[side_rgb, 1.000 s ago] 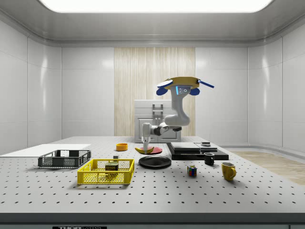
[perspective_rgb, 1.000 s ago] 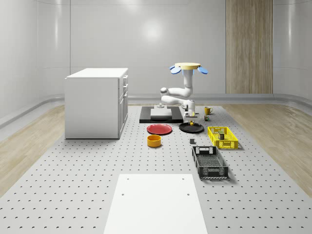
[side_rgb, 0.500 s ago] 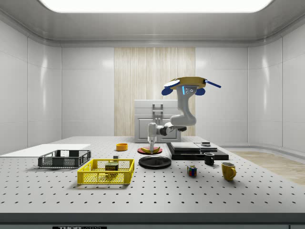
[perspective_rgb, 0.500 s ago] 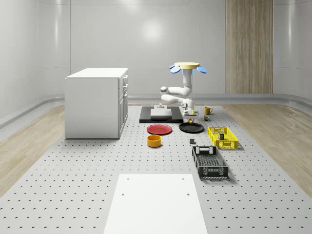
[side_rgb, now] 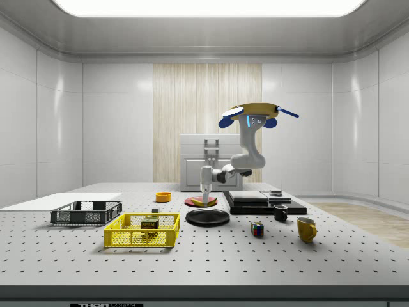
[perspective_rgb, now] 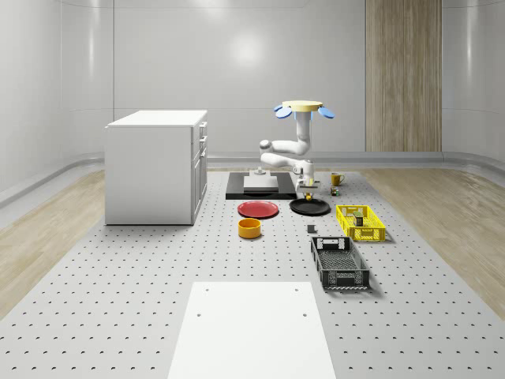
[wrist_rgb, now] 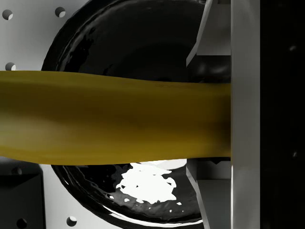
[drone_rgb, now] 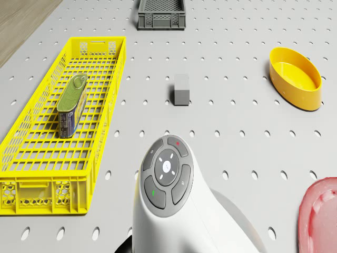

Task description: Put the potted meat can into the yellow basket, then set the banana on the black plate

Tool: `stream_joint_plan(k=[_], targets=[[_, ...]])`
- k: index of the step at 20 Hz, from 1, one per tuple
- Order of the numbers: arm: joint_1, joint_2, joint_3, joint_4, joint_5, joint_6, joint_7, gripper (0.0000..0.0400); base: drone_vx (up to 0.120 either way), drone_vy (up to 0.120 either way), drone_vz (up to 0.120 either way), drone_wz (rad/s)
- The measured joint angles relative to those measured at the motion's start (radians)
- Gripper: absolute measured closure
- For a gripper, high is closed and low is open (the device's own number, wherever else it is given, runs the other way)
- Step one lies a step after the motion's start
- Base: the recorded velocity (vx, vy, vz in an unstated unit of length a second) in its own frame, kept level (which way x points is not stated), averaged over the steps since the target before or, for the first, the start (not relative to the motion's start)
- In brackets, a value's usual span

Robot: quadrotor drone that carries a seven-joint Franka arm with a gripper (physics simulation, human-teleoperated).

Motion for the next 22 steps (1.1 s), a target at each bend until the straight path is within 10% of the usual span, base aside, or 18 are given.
stream_joint_plan(k=[14,22], targets=[[-0.039,0.017,-0.144,0.074,-0.136,0.064,0.001,0.0204,0.000,0.000,0.000,0.000],[-0.024,0.025,-0.124,0.059,-0.116,0.045,-0.045,0.0030,0.000,0.000,0.000,0.000]])
